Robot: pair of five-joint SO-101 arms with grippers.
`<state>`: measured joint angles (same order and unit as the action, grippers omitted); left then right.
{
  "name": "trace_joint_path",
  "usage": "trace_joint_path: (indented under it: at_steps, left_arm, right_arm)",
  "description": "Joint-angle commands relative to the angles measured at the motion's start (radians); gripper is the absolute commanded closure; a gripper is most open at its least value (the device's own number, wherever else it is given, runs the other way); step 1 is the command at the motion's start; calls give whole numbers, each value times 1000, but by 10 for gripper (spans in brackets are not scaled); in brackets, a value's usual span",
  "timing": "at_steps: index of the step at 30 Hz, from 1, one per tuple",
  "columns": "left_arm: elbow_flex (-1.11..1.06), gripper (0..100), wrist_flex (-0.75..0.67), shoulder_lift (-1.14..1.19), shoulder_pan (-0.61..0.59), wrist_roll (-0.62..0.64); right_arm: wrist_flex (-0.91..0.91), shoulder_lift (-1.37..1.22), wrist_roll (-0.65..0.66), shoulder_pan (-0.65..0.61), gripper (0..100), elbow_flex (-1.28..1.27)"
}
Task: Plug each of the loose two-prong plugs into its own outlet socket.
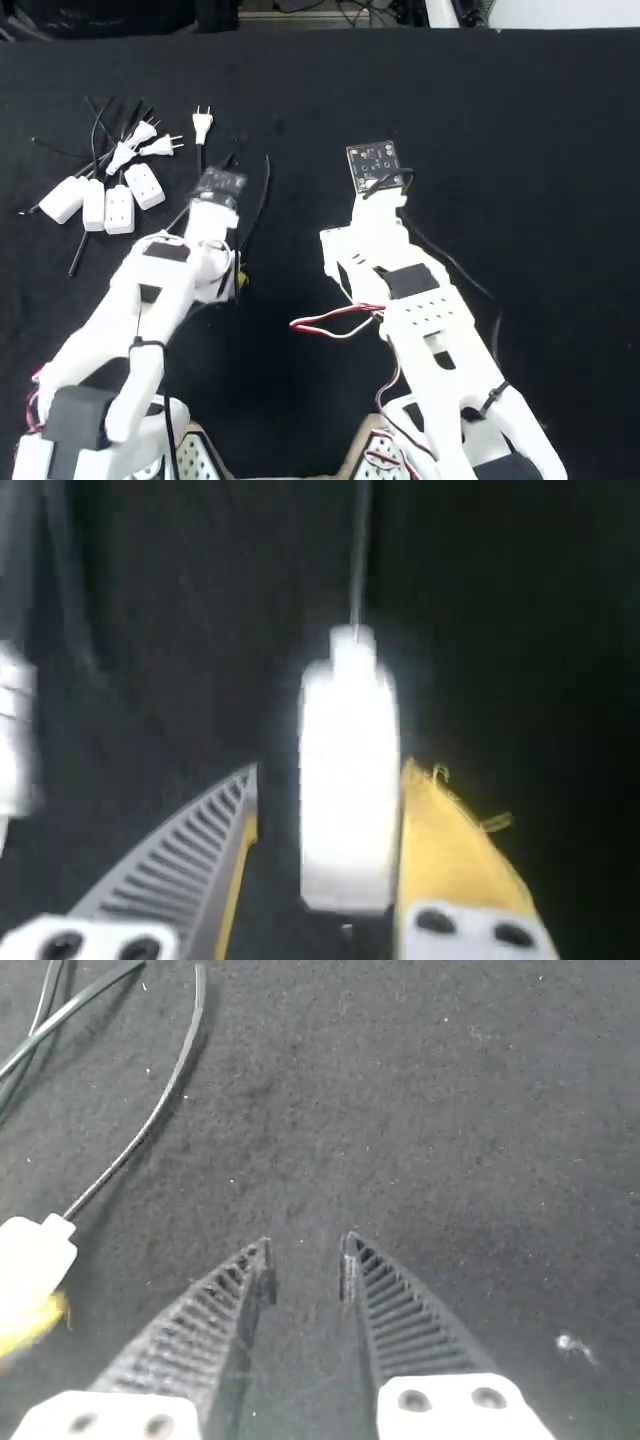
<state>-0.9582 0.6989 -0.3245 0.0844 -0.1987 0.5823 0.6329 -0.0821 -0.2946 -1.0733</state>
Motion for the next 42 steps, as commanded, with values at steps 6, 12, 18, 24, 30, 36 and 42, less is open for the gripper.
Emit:
trace_joint_path:
  at_steps: [6,12,18,24,30,36,42]
  left_arm:
    - [-4,780,26,-60,33,-12]
    - [105,780,239,-133,28,-11]
    - [107,780,319,-296,25,-11]
    - [-15,780,146,-410,-120,-11]
    - [-27,780,18,-318,-325,-11]
    - [58,780,81,-80,-148,-14]
    - [171,780,264,-6,-19,-11]
  right_arm:
    - [-15,1,-5,37,892,33]
    - [-20,1,-5,46,892,35]
    - [-20,1,-5,46,892,35]
    - [-20,-1,-5,46,892,31]
    - [-20,-1,-6,46,892,28]
    - [-20,-1,-6,48,892,27]
    - [-21,-1,-6,49,892,28]
